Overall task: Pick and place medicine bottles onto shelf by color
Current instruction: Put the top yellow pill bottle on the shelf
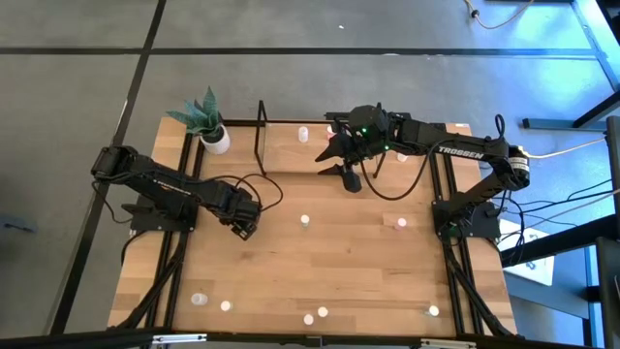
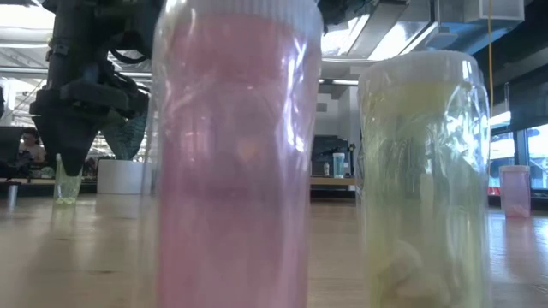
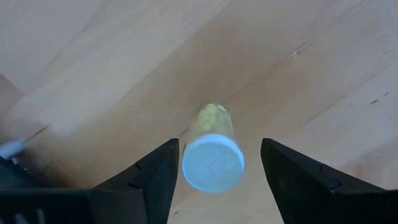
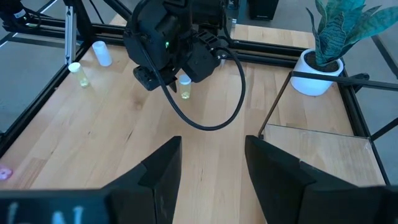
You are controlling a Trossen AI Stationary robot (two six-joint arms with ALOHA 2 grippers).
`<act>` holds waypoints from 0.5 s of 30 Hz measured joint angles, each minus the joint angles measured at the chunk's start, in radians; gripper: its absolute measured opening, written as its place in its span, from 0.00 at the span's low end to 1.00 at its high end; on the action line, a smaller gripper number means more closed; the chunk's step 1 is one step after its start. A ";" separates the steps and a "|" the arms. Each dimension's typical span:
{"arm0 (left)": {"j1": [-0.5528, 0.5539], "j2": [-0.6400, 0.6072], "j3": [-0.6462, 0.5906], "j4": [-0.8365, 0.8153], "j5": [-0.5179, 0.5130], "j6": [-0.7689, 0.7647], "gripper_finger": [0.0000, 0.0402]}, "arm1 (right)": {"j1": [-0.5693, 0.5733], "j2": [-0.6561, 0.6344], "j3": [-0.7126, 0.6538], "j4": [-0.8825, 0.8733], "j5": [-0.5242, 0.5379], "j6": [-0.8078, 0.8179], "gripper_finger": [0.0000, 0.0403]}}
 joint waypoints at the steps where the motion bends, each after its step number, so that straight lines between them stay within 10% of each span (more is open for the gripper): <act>1: 0.000 0.000 0.000 0.001 -0.003 0.000 0.54 | 0.000 0.000 0.000 0.000 0.000 0.000 0.44; 15: 0.000 0.000 0.000 0.002 -0.018 0.001 0.33 | 0.000 0.000 0.000 0.000 0.000 0.000 0.44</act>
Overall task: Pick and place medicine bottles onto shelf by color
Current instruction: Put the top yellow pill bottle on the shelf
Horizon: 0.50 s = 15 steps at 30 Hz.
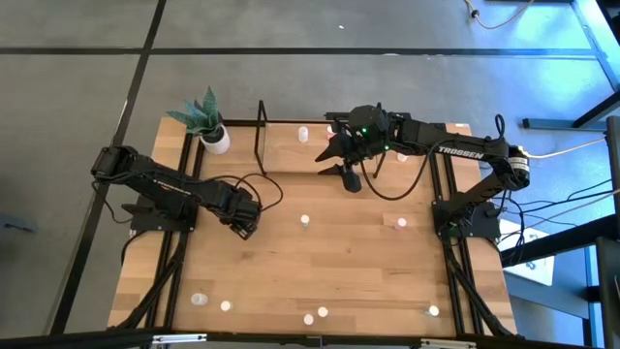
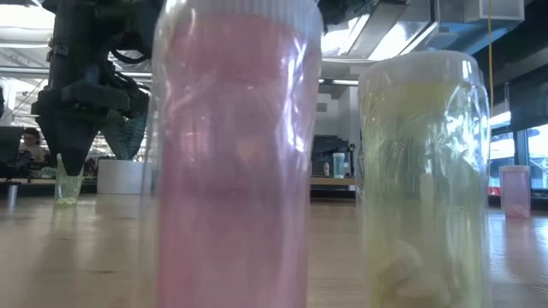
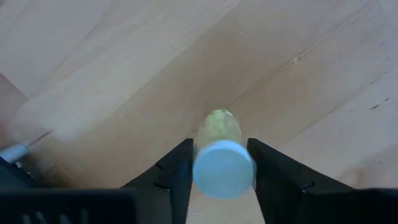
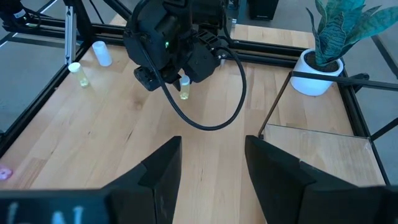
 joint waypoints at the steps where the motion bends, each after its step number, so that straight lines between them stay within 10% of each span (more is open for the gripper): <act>1: 0.000 0.000 0.000 0.000 0.000 0.000 0.31 | 0.000 0.000 0.000 0.000 0.000 0.000 0.44; 15: 0.000 -0.001 0.020 0.000 -0.001 0.001 0.24 | 0.000 0.000 0.000 -0.001 -0.008 0.000 0.44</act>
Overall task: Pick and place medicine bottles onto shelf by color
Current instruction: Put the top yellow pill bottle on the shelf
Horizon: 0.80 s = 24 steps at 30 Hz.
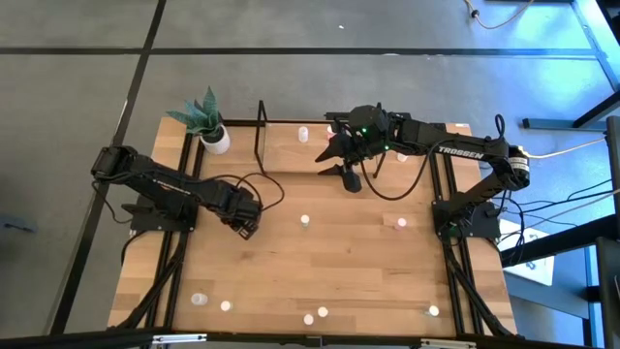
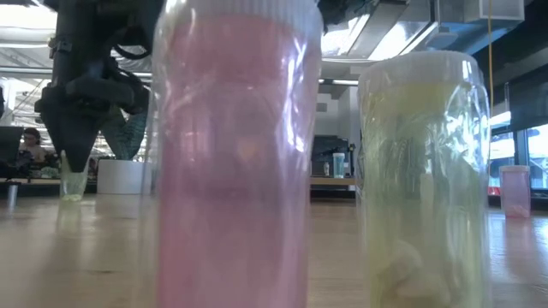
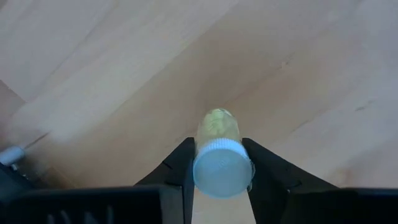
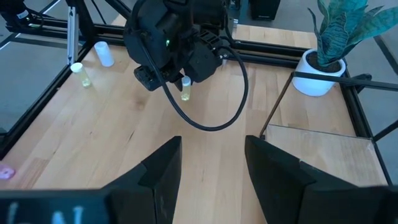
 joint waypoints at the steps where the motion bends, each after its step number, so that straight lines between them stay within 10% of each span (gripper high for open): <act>1: 0.000 0.000 0.006 0.000 0.000 0.003 0.24 | 0.000 0.000 0.000 0.000 0.000 0.000 0.44; 24: 0.030 -0.002 0.420 -0.307 -0.057 0.148 0.23 | 0.000 0.000 0.000 -0.001 0.000 0.005 0.44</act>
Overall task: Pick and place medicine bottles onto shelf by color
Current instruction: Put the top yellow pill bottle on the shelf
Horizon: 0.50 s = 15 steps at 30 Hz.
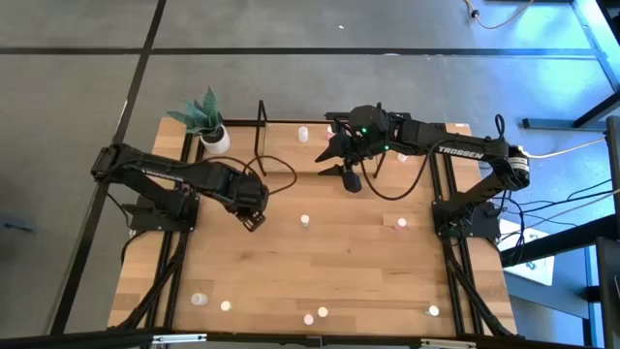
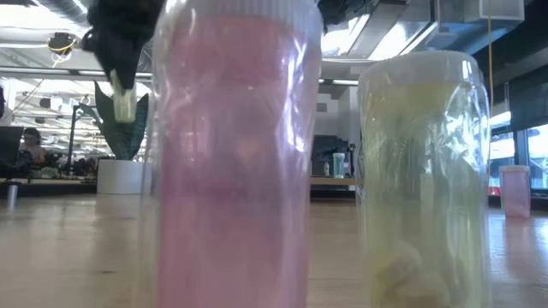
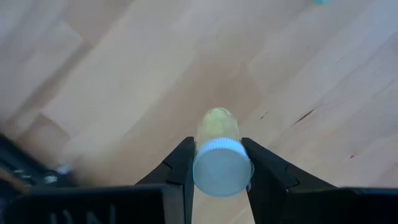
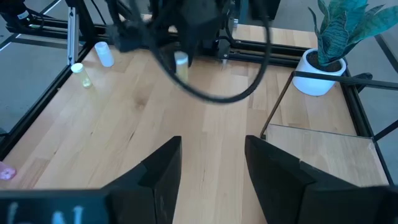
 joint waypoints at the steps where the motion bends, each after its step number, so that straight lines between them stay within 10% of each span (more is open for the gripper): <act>1: 0.008 0.000 0.025 -0.016 -0.006 0.014 0.23 | 0.000 0.000 0.000 0.000 0.000 0.000 0.44; 15: 0.197 0.000 0.354 -0.055 -0.134 0.297 0.23 | 0.000 0.000 0.000 0.003 0.165 0.081 0.44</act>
